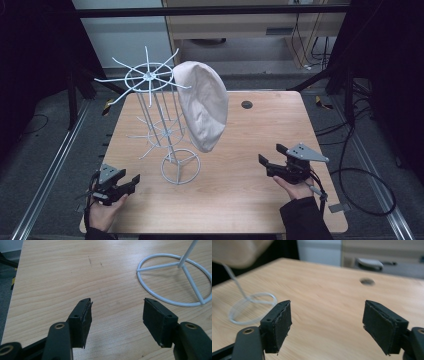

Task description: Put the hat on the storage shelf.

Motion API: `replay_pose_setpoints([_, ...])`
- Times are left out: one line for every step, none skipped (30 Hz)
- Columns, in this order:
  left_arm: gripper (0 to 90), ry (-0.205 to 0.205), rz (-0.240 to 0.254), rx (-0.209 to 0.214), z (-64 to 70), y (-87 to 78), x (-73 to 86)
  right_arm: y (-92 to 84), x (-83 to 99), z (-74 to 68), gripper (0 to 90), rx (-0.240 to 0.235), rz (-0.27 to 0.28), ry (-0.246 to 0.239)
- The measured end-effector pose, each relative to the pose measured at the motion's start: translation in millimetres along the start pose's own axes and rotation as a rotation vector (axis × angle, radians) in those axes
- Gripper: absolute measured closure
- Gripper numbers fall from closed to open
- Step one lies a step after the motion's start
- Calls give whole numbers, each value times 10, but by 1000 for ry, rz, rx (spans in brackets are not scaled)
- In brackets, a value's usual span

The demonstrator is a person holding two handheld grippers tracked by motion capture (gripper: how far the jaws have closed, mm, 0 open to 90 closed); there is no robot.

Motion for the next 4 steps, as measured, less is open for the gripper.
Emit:
replay_pose_setpoints([398,3,-4,0,-3,0,6,5,78,100,226,29,-19,5])
replay_pose_setpoints([395,4,-6,-1,-7,2,12,6,119,157,224,44,-29,10])
replay_pose_setpoints([391,10,-11,1,-12,3,19,11,175,250,221,72,-40,19])
replay_pose_setpoints([386,10,-12,0,-14,9,23,13,211,308,220,86,-47,34])
Point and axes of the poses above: each handheld gripper's, and its own axes: y roughly forward along the jaws, x roughly out of its underside, z roughly to its right, the point moved 9 cm from there along y, roughly forward along the jaws, and after that the axes turned 12 degrees about y, right-handed, at the moved point
